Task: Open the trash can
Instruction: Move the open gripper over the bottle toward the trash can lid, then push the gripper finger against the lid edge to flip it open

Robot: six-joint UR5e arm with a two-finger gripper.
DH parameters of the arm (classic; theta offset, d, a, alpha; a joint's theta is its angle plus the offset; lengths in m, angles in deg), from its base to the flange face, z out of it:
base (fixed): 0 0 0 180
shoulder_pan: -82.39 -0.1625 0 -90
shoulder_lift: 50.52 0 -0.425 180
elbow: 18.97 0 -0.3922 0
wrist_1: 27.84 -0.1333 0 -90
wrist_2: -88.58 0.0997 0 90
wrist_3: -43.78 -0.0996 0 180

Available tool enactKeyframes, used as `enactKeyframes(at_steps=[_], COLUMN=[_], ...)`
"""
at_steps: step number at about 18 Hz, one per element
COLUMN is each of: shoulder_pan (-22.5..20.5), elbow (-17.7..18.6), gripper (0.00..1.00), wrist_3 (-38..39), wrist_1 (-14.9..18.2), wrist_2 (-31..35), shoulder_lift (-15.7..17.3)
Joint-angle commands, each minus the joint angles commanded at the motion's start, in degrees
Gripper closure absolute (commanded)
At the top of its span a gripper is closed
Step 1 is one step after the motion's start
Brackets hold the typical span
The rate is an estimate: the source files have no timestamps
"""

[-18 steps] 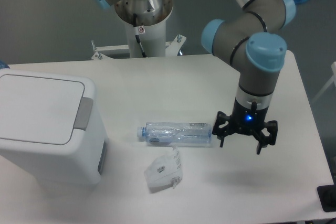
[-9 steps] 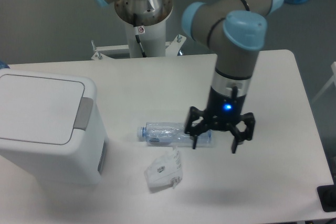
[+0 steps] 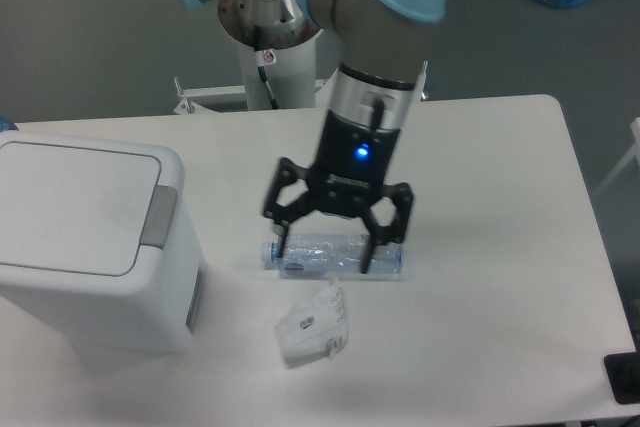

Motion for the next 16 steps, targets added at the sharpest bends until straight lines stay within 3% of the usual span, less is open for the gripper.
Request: enactKeyframes(at_steps=[4,16], shoulder_pan=[1.3,2.9], elbow=[4.4,6.8], gripper=[0.00,0.00], wrist_3=[1.1,0.5], wrist_1=[-0.2,-0.6], wrist_2=[0.2,0.4], shoulder_lift=[2.8,2.7])
